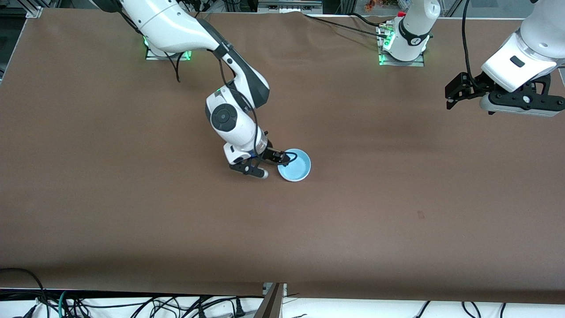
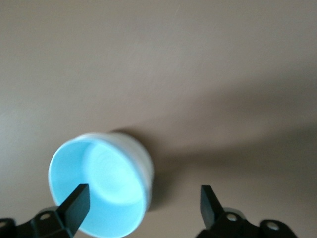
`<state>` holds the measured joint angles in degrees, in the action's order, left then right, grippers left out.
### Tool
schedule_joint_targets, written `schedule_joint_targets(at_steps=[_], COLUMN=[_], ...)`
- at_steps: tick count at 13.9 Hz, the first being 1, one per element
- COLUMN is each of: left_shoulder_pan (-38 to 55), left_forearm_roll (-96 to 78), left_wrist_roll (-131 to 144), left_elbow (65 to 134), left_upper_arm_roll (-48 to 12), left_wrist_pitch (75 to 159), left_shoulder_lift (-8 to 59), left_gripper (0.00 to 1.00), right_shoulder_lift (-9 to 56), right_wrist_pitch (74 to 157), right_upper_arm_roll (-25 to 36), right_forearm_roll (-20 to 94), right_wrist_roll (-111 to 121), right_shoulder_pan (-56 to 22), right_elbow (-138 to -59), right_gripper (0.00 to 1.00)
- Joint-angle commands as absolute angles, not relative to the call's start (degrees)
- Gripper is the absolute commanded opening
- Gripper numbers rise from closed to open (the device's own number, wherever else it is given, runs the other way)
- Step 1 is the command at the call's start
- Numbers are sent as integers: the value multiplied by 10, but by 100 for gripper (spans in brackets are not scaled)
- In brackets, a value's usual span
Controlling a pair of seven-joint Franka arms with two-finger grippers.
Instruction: Stack pink and blue bowls on white bowl
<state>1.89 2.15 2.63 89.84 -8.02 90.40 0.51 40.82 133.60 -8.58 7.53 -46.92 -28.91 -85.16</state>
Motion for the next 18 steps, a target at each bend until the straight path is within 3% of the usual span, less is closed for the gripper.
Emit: schedule_joint_targets(at_steps=[1,11,18], left_shoulder_pan=[18,17,16], left_forearm_roll=[20,15,16], left_wrist_roll=[16,18,17], left_elbow=[876,876,877], left_upper_arm_roll=[-79,-80,-79], left_wrist_pitch=[895,895,895], left_shoulder_lift=[18,25,26], left_gripper=[100,100,100], right_shoulder_lift=[395,294,136], right_wrist_pitch=[1205,992,879], right_upper_arm_roll=[-77,-78,-61], right_forearm_roll=[41,-14,-18], right_wrist_roll=[-370,-59,-57], right_shoulder_pan=[-244,-74,-12], right_elbow=[-789,-788,-820], right_gripper=[100,100,100])
